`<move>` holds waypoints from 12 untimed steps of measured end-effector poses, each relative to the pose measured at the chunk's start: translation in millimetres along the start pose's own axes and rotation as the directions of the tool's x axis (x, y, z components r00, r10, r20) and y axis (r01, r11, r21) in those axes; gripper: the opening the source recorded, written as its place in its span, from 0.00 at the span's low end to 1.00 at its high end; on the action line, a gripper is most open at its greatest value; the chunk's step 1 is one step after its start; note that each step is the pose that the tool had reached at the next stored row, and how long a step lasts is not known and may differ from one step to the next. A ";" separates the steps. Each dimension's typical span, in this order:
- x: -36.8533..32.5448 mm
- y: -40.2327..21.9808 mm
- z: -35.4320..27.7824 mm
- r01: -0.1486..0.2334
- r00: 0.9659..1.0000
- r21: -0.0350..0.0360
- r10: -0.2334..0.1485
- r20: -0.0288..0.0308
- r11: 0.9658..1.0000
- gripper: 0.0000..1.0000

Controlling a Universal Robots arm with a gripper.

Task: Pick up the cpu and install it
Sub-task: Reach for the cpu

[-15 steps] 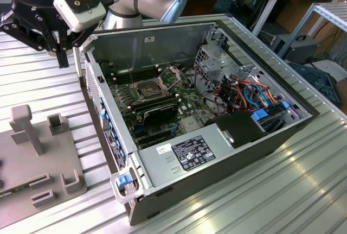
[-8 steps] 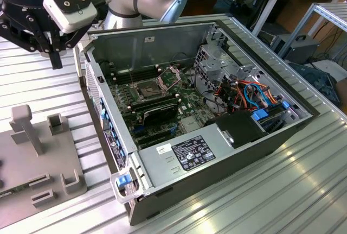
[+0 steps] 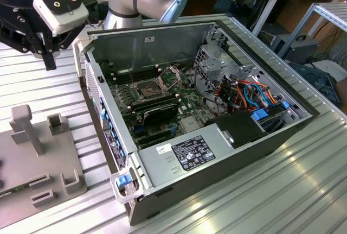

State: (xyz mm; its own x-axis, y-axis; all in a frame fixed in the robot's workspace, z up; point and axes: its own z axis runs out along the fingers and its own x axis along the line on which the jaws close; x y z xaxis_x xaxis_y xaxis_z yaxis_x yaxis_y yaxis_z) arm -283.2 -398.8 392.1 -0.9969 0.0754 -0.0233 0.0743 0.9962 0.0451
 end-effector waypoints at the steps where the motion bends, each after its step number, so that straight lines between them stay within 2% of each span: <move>1: 1.4 -0.1 0.0 0.000 1.000 0.000 0.000 0.000 1.000 0.11; 12: 22.9 -1.7 0.0 0.000 1.000 0.000 0.000 0.000 1.000 0.11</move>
State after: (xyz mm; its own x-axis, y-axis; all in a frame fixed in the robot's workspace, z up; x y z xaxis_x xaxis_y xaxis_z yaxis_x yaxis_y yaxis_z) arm -306.2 -398.9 391.6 -0.9969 0.0753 -0.0234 0.0742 0.9962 0.0451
